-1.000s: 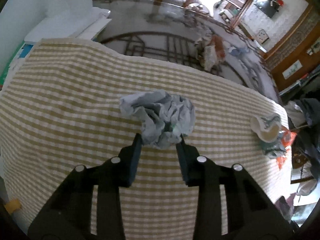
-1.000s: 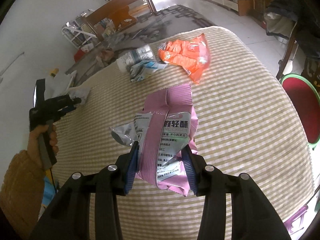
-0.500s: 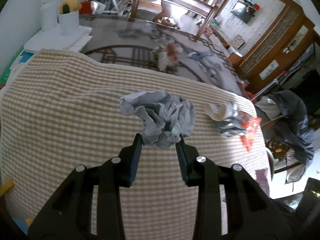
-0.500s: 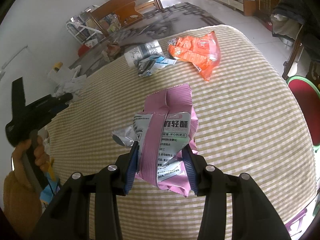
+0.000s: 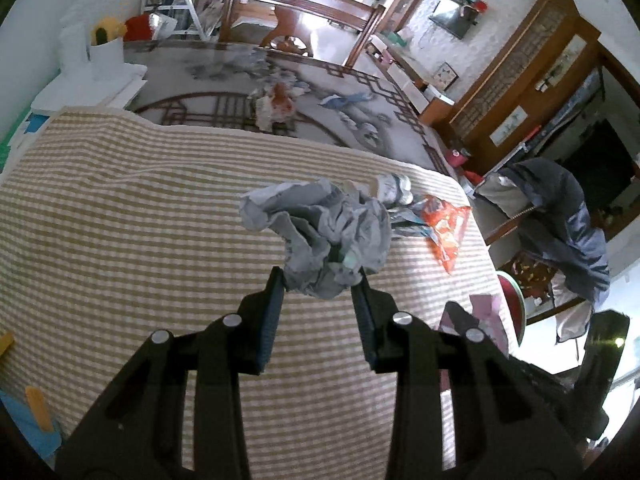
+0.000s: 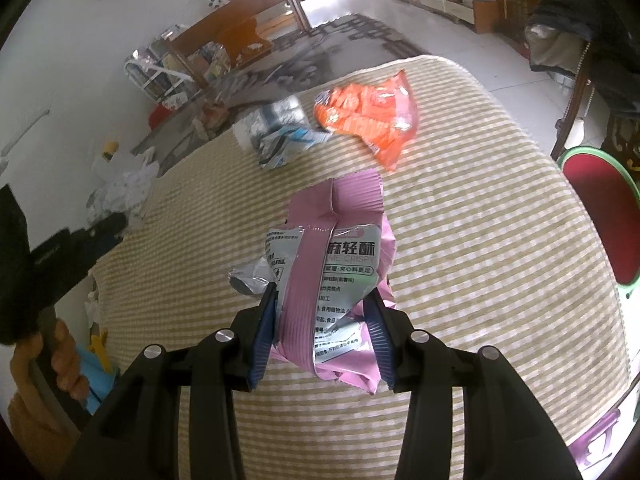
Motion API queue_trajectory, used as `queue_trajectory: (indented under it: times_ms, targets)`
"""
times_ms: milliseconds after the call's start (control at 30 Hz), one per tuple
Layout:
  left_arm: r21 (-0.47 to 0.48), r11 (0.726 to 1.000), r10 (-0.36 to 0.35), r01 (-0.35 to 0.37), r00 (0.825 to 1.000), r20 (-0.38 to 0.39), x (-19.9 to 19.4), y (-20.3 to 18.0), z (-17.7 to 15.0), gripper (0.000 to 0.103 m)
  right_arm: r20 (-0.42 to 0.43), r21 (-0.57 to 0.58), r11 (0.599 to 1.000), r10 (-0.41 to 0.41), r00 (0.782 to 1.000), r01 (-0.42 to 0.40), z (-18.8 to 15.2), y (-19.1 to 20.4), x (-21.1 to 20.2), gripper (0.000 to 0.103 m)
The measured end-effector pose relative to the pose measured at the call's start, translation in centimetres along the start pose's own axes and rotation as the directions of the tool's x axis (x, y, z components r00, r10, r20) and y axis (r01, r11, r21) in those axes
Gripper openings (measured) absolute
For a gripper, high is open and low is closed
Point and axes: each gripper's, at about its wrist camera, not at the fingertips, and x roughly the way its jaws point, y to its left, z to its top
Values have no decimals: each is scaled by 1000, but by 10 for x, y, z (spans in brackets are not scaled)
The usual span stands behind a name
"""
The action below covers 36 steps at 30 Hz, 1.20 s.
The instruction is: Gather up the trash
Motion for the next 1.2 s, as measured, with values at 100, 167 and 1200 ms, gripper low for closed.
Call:
queue_trajectory:
  times_ms: [100, 167, 1200]
  targets:
    - [11, 1000, 1, -1, 1000, 2, -1, -5, -1, 33, 10, 9, 1000, 1, 1000, -1, 1, -5, -2, 42]
    - [17, 1000, 1, -1, 1000, 5, -2, -10, -2, 33, 10, 13, 1000, 3, 1000, -3, 2, -7, -2, 42]
    - [76, 997, -15, 19, 998, -54, 31, -118, -29, 33, 3, 38, 998, 53, 999, -53, 31, -94, -17, 42]
